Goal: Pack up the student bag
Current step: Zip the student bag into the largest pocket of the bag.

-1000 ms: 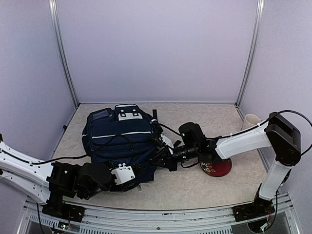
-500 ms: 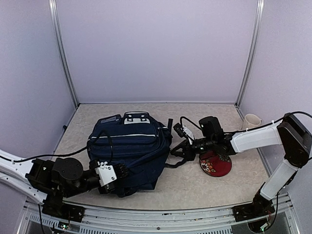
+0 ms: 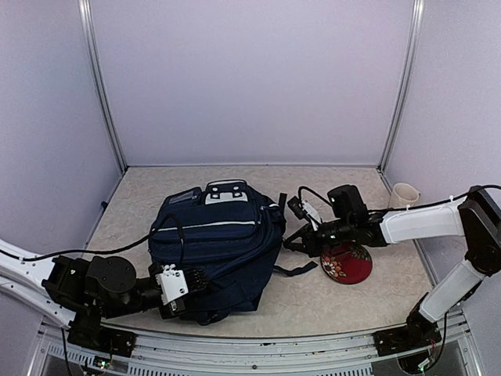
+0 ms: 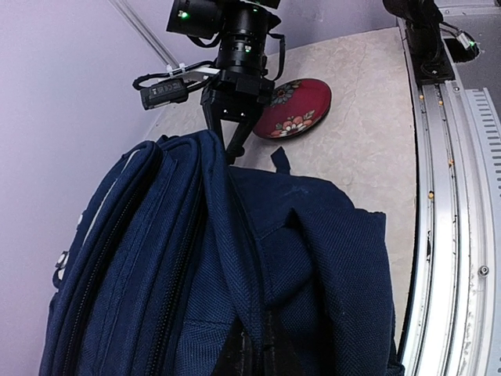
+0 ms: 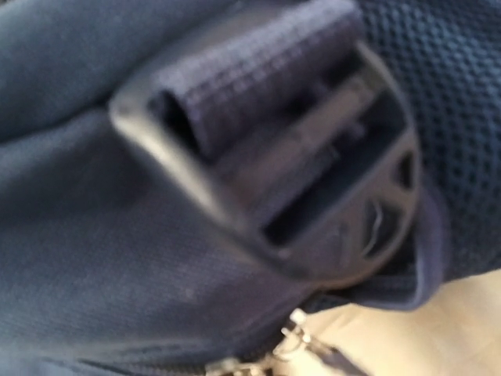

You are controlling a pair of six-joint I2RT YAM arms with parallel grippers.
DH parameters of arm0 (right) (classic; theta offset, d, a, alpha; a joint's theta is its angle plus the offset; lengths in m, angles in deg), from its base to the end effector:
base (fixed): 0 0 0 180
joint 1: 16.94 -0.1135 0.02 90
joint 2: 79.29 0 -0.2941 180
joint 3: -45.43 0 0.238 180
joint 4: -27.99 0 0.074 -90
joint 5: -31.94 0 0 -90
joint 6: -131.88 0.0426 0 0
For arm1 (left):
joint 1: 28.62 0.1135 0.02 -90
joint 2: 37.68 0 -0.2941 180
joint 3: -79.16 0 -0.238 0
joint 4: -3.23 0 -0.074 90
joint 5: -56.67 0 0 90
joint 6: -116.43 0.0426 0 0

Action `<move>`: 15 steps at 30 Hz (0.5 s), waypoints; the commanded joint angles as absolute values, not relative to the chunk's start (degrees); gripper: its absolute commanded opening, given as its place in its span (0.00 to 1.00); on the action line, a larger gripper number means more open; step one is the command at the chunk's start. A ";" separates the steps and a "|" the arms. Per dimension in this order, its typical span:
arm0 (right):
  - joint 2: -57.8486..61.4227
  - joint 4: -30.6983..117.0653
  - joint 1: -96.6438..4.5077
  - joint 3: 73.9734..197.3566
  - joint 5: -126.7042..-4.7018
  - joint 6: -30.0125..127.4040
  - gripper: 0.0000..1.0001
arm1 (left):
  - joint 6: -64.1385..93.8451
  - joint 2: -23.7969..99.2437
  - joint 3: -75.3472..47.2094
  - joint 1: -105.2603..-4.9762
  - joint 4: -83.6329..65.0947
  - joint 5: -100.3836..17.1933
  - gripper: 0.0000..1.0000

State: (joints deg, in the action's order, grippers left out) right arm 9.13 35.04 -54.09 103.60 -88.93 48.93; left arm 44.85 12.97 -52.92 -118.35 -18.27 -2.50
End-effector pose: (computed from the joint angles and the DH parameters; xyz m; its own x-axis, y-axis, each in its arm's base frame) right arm 0.2302 0.2019 0.2206 -0.5829 -0.3095 -0.7513 -0.7780 0.4793 0.4062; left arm 0.0226 -0.1720 0.2842 0.2688 0.5383 -0.7987 0.8132 0.3176 0.4877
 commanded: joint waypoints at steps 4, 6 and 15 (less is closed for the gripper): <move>10.95 41.17 -46.73 103.61 -76.95 49.95 0.00 | 43.79 0.00 -52.34 -119.32 -8.17 -4.84 0.00; 11.70 40.18 -46.48 103.19 -78.09 49.91 0.00 | 43.76 -2.63 -52.99 -119.32 -7.88 -3.78 0.00; 14.40 39.55 -46.35 104.15 -77.76 50.21 0.00 | 44.27 -2.14 -53.34 -119.32 -8.05 0.24 0.00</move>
